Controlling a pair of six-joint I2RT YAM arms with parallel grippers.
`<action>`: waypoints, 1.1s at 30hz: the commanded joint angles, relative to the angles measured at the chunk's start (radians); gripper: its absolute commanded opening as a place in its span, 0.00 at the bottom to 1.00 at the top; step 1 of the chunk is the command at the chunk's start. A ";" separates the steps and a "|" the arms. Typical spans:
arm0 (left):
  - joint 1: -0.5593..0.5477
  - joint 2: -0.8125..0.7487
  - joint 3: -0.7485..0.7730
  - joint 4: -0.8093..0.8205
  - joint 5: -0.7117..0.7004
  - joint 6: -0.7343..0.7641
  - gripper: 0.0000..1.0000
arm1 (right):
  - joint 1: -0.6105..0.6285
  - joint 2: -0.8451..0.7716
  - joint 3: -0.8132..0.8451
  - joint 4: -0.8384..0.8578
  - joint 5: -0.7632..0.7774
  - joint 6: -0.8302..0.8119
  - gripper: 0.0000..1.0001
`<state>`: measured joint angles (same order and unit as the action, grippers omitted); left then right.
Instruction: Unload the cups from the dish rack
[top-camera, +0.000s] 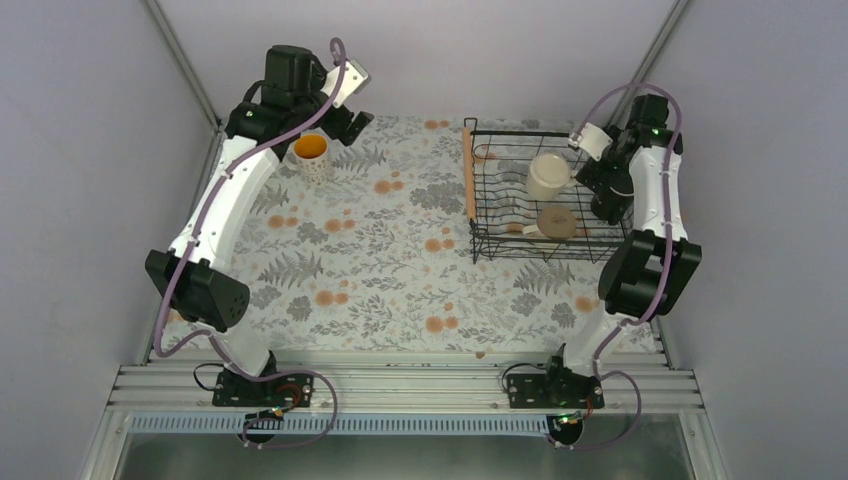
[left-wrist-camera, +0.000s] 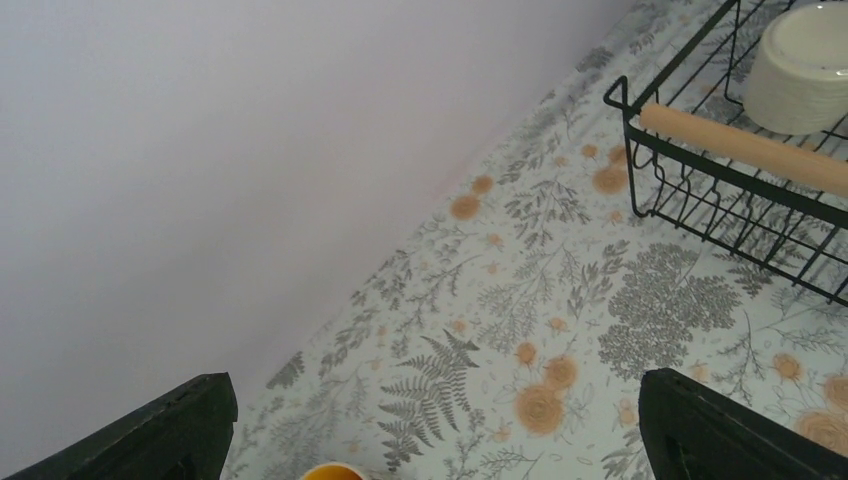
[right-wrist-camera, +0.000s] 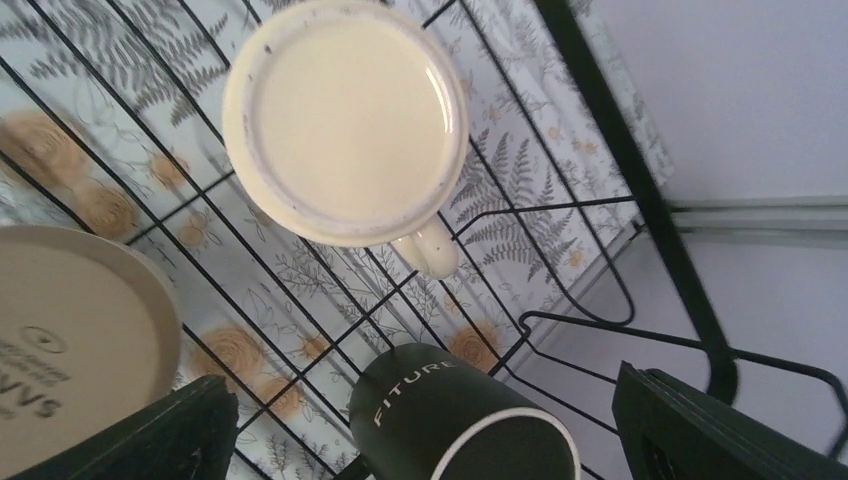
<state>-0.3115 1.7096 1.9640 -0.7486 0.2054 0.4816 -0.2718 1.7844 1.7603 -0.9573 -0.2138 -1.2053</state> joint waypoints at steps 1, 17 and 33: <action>-0.001 -0.054 -0.052 0.063 0.049 -0.009 1.00 | -0.011 0.083 0.016 0.034 0.058 -0.062 0.96; -0.001 -0.130 -0.236 0.135 0.088 -0.009 1.00 | -0.005 0.278 0.078 0.129 0.120 -0.067 0.84; 0.001 -0.150 -0.294 0.135 0.064 0.017 1.00 | 0.028 0.411 0.179 0.144 0.052 -0.048 0.83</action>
<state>-0.3115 1.5940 1.6913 -0.6243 0.2699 0.4870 -0.2607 2.1628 1.8862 -0.8234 -0.1207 -1.2560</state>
